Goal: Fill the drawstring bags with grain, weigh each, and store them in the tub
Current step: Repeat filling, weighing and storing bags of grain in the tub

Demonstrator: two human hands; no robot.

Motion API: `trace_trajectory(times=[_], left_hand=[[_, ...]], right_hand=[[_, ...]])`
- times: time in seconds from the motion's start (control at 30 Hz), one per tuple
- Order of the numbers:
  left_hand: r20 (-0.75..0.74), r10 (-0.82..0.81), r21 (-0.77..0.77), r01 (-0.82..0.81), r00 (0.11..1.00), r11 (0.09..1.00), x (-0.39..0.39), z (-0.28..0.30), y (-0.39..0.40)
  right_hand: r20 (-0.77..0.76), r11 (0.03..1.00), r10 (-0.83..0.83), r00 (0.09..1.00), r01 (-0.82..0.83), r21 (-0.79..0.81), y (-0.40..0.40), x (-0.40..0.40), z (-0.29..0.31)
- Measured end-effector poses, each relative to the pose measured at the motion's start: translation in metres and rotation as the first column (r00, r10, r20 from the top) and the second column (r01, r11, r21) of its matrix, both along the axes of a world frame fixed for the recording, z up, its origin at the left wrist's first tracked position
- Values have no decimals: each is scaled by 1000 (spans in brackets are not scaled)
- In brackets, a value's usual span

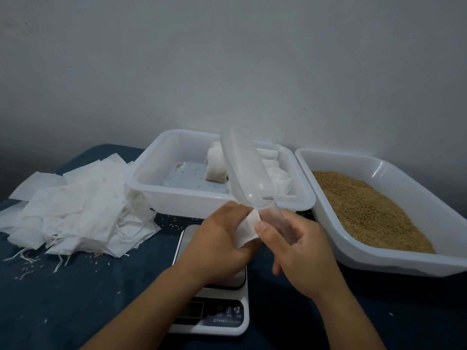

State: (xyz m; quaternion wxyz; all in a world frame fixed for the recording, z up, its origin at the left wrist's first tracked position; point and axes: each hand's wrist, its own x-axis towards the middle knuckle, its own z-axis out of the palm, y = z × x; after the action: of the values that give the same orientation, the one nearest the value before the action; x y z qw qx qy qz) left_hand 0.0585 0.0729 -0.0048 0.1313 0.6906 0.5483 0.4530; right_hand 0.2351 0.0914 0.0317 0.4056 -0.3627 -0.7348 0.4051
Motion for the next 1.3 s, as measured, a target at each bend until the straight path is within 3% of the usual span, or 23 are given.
trace_trajectory(times=[0.1,0.23,0.5,0.67,0.8,1.07,1.3], left_hand=[[-74,20,26,-18,997,1000,-2,3,-1],[-229,5,-67,-21,974,998,1,12,-2],[15,-172,-143,172,985,975,1,19,0],[105,-147,-183,164,984,969,-2,22,-4],[208,-214,-242,262,954,934,-3,19,-7],[256,-213,-373,299,943,878,-6,21,-7],[343,-391,-387,508,854,770,-10,34,-15]], right_hand=[[38,999,31,999,-29,-32,0,-2,-1],[64,990,99,993,-92,-106,-1,-6,-5],[102,986,161,982,-157,-48,-4,0,1],[177,981,91,980,-119,151,-3,6,2],[223,966,46,974,-100,238,0,12,2],[196,964,-2,981,-51,261,4,24,9],[179,971,123,976,-156,182,6,28,8]])
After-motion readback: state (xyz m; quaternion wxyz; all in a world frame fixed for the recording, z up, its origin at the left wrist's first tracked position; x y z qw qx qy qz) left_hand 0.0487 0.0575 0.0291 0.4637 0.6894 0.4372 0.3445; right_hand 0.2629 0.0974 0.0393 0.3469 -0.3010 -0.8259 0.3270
